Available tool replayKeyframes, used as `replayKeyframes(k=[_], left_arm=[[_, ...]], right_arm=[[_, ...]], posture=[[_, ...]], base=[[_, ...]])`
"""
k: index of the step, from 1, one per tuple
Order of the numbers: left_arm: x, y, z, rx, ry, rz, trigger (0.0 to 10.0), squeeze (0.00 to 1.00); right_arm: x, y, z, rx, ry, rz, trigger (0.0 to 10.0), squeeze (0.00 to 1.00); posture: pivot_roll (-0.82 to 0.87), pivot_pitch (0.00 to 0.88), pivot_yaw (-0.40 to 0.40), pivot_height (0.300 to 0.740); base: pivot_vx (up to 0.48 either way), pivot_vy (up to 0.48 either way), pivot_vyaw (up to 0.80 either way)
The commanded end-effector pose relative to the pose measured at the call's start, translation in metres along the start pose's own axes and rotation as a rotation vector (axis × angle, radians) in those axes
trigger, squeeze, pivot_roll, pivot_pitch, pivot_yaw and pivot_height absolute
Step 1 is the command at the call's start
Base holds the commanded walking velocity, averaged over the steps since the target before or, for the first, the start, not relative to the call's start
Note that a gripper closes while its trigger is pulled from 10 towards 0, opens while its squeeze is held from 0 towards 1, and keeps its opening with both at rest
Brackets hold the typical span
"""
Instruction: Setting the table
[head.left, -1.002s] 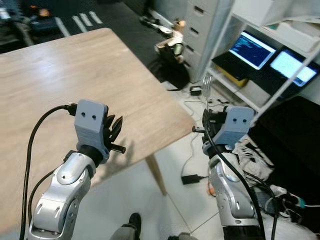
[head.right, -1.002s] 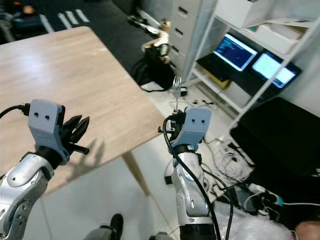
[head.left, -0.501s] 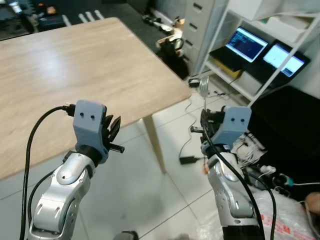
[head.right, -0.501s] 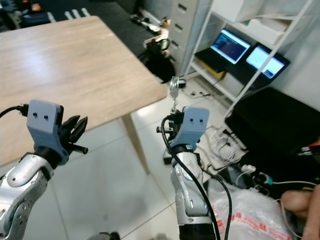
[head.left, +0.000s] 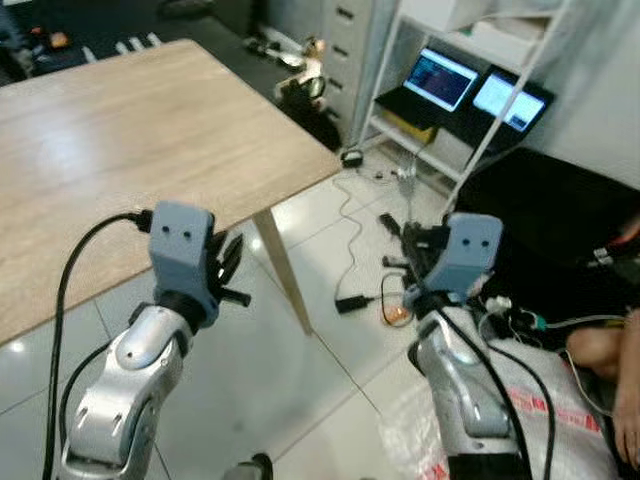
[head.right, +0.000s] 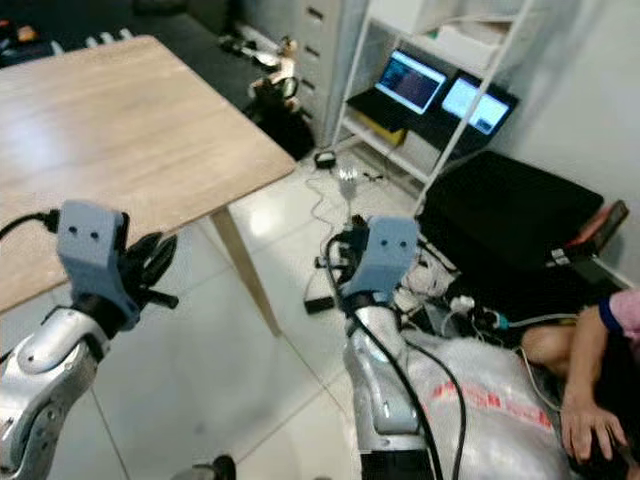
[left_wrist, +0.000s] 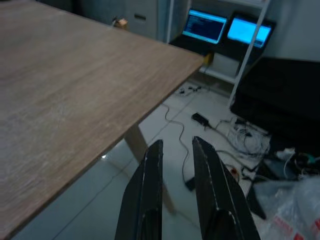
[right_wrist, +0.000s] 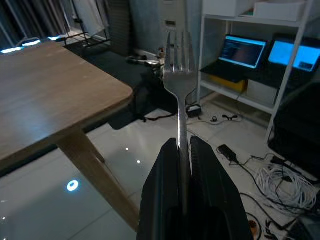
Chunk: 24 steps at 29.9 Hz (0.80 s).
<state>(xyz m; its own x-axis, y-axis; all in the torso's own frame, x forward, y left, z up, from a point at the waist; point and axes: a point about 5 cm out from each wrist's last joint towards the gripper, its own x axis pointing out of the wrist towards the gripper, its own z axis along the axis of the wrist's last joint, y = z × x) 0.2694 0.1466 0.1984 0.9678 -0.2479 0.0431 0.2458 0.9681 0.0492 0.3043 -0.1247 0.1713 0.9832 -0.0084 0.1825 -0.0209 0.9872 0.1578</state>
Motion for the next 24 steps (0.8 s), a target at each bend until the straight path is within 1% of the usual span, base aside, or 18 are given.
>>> replayKeyframes(k=[1,2,5,7,8,10,11,13,14,15,16,17,18,19,20,21,22,24], left_arm=[[-0.001,0.001,-0.004,0.007,0.02,0.004,10.0,0.0],[-0.001,0.0,-0.005,0.008,0.024,0.0,10.0,0.0],[-0.001,-0.001,-0.007,0.008,0.032,-0.009,10.0,0.0],[-0.001,-0.003,-0.012,0.011,0.056,-0.036,10.0,0.0],[-0.002,-0.005,-0.019,0.018,0.084,-0.074,10.0,0.0],[-0.003,-0.006,-0.021,0.02,0.094,-0.084,10.0,0.0],[-0.003,-0.006,-0.027,0.028,0.117,-0.105,10.0,0.0],[-0.006,-0.005,-0.053,0.028,0.217,-0.159,10.0,0.0],[-0.006,-0.005,-0.053,0.028,0.217,-0.159,10.0,0.0],[-0.013,0.006,-0.079,0.026,0.302,-0.124,10.0,0.0],[-0.013,0.006,-0.079,0.026,0.302,-0.124,10.0,0.0],[-0.016,0.01,-0.087,0.027,0.329,-0.11,10.0,0.0],[-0.021,0.017,-0.1,0.013,0.373,-0.084,10.0,0.0],[-0.021,0.017,-0.1,0.013,0.373,-0.084,10.0,0.0],[-0.035,0.031,-0.126,-0.015,0.46,-0.035,10.0,0.0],[-0.042,0.036,-0.135,-0.029,0.494,-0.017,10.0,0.0],[-0.042,0.036,-0.135,-0.029,0.494,-0.017,10.0,0.0],[-0.054,0.044,-0.153,-0.036,0.556,0.004,10.0,0.0]], right_arm=[[0.0,0.0,-0.002,0.016,0.017,0.0,10.0,0.0],[-0.001,-0.001,-0.004,0.016,0.023,-0.005,10.0,0.0],[-0.002,-0.003,-0.006,0.009,0.034,-0.011,10.0,0.0],[-0.004,-0.006,-0.011,-0.006,0.052,-0.011,10.0,0.0],[-0.007,-0.009,-0.019,-0.029,0.08,-0.011,10.0,0.0],[-0.008,-0.011,-0.022,-0.035,0.088,-0.012,10.0,0.0],[-0.011,-0.015,-0.028,-0.051,0.111,-0.02,10.0,0.0],[-0.023,-0.028,-0.056,-0.092,0.218,-0.031,10.0,0.0],[-0.023,-0.028,-0.056,-0.092,0.218,-0.031,10.0,0.0],[-0.036,-0.035,-0.084,-0.105,0.348,0.007,10.0,0.0],[-0.036,-0.035,-0.084,-0.105,0.348,0.007,10.0,0.0],[-0.041,-0.037,-0.093,-0.109,0.389,0.022,10.0,0.0],[-0.049,-0.04,-0.107,-0.113,0.469,0.05,10.0,0.0],[-0.049,-0.04,-0.107,-0.113,0.469,0.05,10.0,0.0],[-0.068,-0.046,-0.134,-0.142,0.62,0.113,10.0,0.0],[-0.076,-0.05,-0.143,-0.159,0.68,0.135,10.0,0.0],[-0.076,-0.05,-0.143,-0.159,0.68,0.135,10.0,0.0],[-0.089,-0.057,-0.158,-0.19,0.758,0.156,10.0,0.0]], posture=[[0.09,0.1,0.041,0.74],[0.09,0.1,0.041,0.74],[0.09,0.099,0.04,0.74],[0.08,0.097,0.04,0.74],[0.08,0.097,0.039,0.74],[0.08,0.097,0.039,0.74],[0.08,0.094,0.036,0.74],[0.07,0.089,0.037,0.74],[0.07,0.089,0.037,0.74],[0.06,0.085,0.041,0.74],[0.06,0.085,0.041,0.74],[0.06,0.085,0.041,0.74],[0.05,0.082,0.04,0.74],[0.05,0.082,0.04,0.74],[0.05,0.082,0.037,0.74],[0.05,0.08,0.03,0.74],[0.05,0.08,0.03,0.74],[0.05,0.079,0.025,0.74]], base=[[0.0,0.0,0.0],[0.0,0.0,0.0],[0.0,0.0,-0.8],[0.0,0.0,-0.8],[0.0,0.0,-0.8],[0.0,0.0,-0.8],[0.0,0.0,-0.8],[0.0,0.0,-0.8],[0.0,0.0,-0.8],[0.0,0.0,-0.79],[0.0,0.0,-0.79],[0.0,0.0,-0.79],[0.0,0.0,-0.78],[0.0,0.0,-0.78],[0.0,0.0,-0.78],[0.0,0.0,-0.78],[0.0,0.0,-0.78],[0.0,0.0,-0.77]])
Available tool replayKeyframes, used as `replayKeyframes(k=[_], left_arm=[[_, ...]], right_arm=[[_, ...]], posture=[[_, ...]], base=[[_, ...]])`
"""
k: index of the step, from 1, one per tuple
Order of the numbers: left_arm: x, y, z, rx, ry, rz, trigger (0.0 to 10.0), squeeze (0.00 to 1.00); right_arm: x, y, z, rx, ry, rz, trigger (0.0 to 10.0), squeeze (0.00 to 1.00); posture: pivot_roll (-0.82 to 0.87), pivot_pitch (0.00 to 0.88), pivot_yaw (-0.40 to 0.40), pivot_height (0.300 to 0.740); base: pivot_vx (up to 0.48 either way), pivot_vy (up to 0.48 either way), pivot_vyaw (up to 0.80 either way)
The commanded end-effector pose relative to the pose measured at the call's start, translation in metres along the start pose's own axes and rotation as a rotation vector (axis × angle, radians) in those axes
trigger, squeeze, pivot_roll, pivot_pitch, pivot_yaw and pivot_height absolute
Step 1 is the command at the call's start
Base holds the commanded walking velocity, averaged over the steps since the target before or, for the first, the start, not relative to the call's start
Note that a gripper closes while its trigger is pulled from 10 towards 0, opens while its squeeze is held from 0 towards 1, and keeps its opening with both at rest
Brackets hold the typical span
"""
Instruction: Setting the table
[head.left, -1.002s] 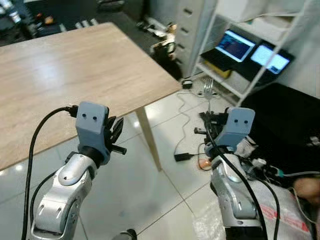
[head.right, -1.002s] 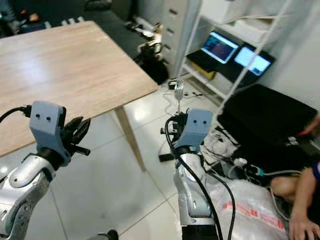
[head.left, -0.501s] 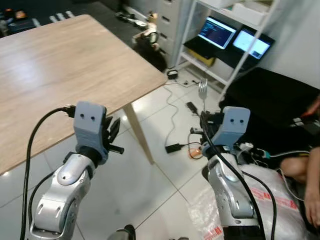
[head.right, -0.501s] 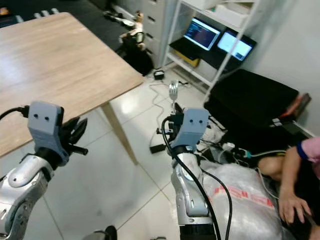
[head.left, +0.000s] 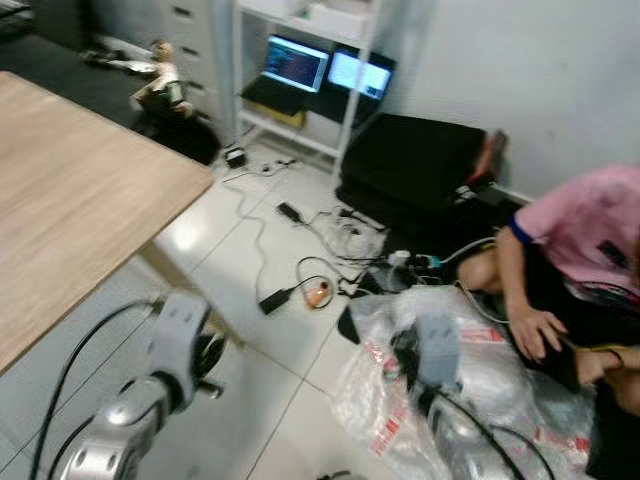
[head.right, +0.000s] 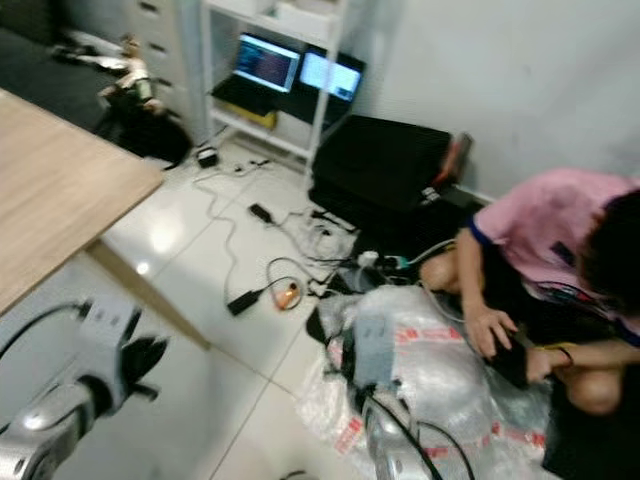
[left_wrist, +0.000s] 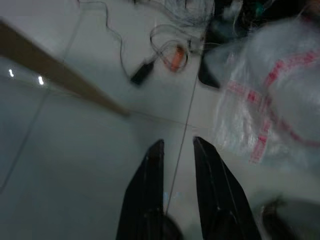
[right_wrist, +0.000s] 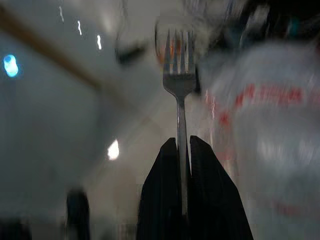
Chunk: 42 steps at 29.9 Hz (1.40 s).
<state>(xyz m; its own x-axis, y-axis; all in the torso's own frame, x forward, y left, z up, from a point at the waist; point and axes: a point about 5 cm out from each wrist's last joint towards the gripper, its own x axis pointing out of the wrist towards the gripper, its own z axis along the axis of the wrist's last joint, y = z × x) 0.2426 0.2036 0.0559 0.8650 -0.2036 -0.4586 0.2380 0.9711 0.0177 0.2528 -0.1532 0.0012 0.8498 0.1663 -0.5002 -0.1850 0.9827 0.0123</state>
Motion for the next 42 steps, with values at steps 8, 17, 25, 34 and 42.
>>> replayKeyframes(k=[8,17,25,34,42], left_arm=[[-0.007,0.012,-0.069,-0.092,0.165,0.077,10.0,0.0],[0.0,0.008,-0.071,-0.079,0.136,0.064,10.0,0.0],[0.005,0.01,-0.064,-0.068,0.093,0.065,10.0,0.0],[0.009,0.008,-0.062,-0.064,0.073,0.062,10.0,0.0],[0.011,0.008,-0.06,-0.056,0.06,0.058,10.0,0.0]], right_arm=[[-0.01,-0.027,-0.065,-0.013,0.253,-0.093,10.0,0.0],[-0.011,-0.035,-0.07,0.006,0.249,-0.114,10.0,0.0],[-0.007,-0.032,-0.066,-0.014,0.216,-0.112,10.0,0.0],[-0.005,-0.031,-0.064,-0.012,0.197,-0.109,10.0,0.0],[-0.005,-0.033,-0.065,-0.013,0.196,-0.115,10.0,0.0]], posture=[[0.05,0.072,0.006,0.74],[0.04,0.078,0.004,0.74],[0.04,0.081,0.005,0.74],[0.04,0.088,0.003,0.74],[0.04,0.089,0.006,0.74]], base=[[0.0,0.0,-0.77],[0.0,0.0,-0.76],[0.0,0.0,-0.76],[0.0,0.0,-0.76],[0.0,0.0,-0.77]])
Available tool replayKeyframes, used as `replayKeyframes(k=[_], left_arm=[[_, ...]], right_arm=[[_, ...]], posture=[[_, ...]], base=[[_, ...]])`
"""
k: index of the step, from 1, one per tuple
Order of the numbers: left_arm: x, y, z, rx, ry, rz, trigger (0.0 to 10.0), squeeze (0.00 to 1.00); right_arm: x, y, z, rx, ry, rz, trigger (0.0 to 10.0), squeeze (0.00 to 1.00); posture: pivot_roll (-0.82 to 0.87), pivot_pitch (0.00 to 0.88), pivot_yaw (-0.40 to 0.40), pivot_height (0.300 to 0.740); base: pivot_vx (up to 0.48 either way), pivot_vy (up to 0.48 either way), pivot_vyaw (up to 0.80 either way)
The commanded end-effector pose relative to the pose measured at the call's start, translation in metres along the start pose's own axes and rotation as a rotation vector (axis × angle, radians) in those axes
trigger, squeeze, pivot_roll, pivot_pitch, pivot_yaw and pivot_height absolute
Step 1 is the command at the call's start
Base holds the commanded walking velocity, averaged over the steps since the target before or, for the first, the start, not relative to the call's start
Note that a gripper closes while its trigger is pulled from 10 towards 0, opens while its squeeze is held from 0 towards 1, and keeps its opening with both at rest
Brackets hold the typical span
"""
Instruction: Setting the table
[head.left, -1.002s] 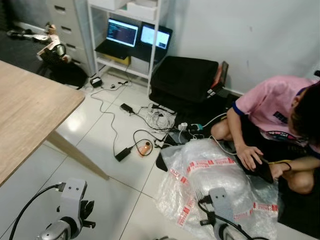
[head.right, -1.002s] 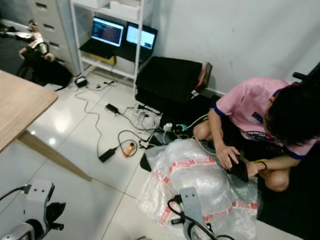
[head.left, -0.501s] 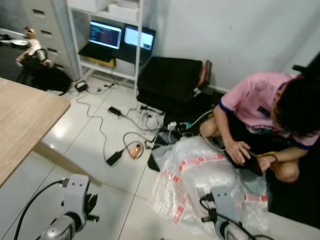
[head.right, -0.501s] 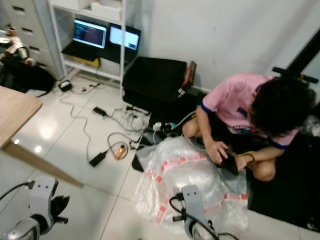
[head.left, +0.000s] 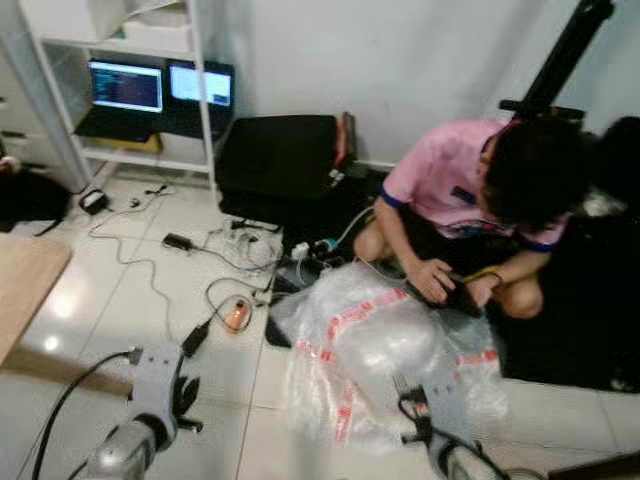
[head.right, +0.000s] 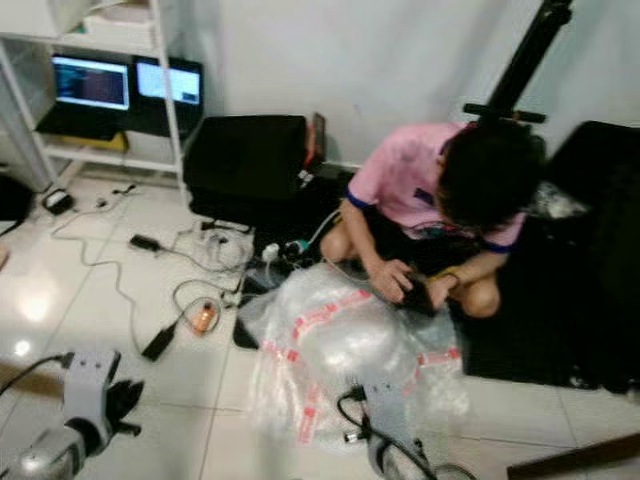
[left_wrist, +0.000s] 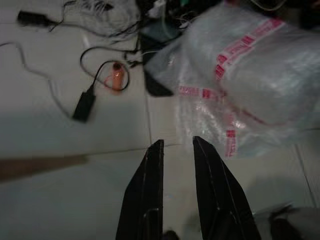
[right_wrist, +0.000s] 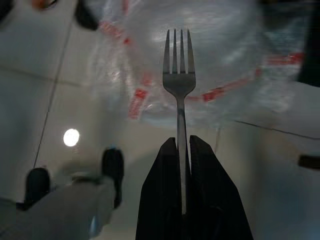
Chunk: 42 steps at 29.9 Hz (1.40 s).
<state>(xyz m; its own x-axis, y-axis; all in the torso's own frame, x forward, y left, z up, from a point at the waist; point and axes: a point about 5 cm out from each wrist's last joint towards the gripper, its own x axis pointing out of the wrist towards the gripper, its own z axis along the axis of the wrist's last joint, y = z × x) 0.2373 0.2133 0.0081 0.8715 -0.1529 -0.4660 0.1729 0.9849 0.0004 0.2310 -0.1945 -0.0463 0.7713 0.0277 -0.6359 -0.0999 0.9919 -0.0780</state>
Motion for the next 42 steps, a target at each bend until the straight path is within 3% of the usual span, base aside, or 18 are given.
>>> replayKeyframes(k=[1,17,42], left_arm=[[-0.004,0.002,-0.013,-0.009,0.049,0.007,10.0,0.0],[0.002,-0.004,0.0,-0.015,0.006,-0.042,10.0,0.0],[0.004,-0.007,0.005,-0.022,-0.008,-0.059,10.0,0.0]], right_arm=[[-0.002,0.004,-0.01,0.011,0.026,0.008,10.0,0.0],[-0.002,0.003,-0.009,0.021,0.008,-0.008,10.0,0.0],[-0.001,0.003,-0.006,0.024,-0.008,-0.018,10.0,0.0]], posture=[[0.04,0.088,0.006,0.74],[0.03,0.088,0.011,0.74],[0.03,0.086,0.01,0.74]], base=[[0.0,0.0,-0.76],[0.0,0.0,-0.76],[0.0,0.0,-0.76]])
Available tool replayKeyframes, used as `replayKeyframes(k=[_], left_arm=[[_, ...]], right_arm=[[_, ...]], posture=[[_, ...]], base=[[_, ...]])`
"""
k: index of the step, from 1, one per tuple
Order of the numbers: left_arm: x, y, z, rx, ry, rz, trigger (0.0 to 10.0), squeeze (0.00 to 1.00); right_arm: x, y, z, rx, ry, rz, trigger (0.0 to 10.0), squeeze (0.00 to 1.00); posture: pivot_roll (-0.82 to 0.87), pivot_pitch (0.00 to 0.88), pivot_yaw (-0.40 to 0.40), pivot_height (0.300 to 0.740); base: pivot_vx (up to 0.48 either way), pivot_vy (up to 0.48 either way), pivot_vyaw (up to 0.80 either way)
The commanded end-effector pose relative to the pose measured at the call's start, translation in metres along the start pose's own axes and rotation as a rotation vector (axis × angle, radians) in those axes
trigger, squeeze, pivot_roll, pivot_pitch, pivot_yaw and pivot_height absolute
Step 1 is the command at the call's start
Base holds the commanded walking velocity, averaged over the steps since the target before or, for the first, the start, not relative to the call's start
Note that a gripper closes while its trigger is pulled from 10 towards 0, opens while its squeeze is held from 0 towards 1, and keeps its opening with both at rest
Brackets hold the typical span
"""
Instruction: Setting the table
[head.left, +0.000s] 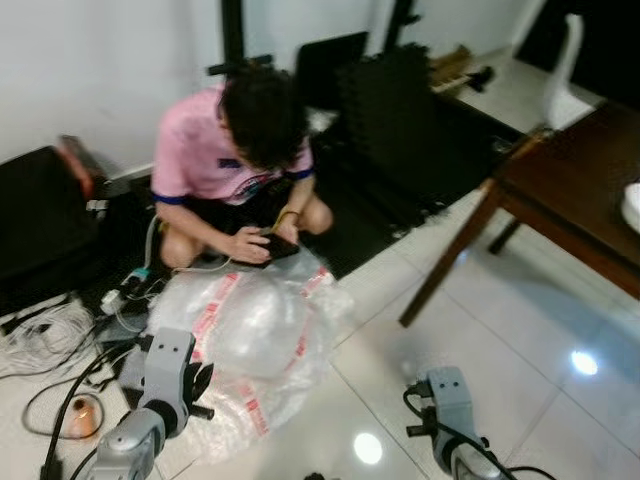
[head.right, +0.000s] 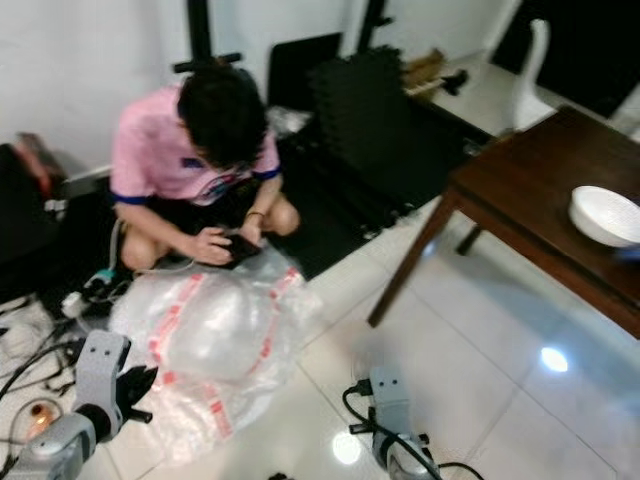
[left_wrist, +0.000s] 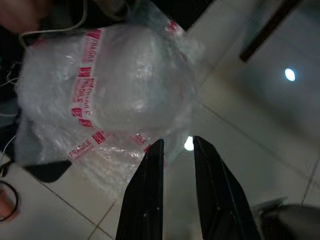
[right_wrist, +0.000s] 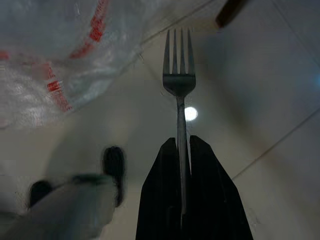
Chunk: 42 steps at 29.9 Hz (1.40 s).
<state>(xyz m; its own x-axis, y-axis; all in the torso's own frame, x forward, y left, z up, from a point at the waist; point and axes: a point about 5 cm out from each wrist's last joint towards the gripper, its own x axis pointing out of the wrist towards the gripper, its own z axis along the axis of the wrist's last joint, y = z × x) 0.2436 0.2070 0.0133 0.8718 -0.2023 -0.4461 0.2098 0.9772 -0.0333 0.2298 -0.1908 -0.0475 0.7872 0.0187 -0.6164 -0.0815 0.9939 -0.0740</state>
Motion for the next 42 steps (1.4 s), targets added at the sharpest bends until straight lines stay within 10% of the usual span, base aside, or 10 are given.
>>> replayKeyframes(k=[1,24,27,42], left_arm=[[0.0,-0.002,-0.002,-0.01,0.011,-0.012,10.0,0.0],[0.003,-0.015,0.021,0.055,-0.08,-0.062,10.0,0.0],[0.0,-0.025,0.047,0.139,-0.199,-0.069,10.0,0.0],[-0.016,-0.062,0.157,-0.005,-0.57,-0.088,10.0,0.0]], right_arm=[[-0.001,-0.001,-0.004,0.01,0.015,-0.007,10.0,0.0],[0.004,-0.001,0.031,0.007,-0.144,-0.009,10.0,0.0],[0.002,0.005,0.063,0.009,-0.306,0.014,10.0,0.0],[-0.042,0.013,0.189,0.155,-0.795,0.059,10.0,0.0]], posture=[[0.03,0.085,0.01,0.74],[0.02,0.071,0.005,0.74],[0.01,0.068,0.005,0.74],[0.0,0.06,0.015,0.74]], base=[[0.0,0.0,-0.77],[0.0,0.0,-0.76],[0.0,0.0,-0.76],[0.0,0.0,-0.76]])
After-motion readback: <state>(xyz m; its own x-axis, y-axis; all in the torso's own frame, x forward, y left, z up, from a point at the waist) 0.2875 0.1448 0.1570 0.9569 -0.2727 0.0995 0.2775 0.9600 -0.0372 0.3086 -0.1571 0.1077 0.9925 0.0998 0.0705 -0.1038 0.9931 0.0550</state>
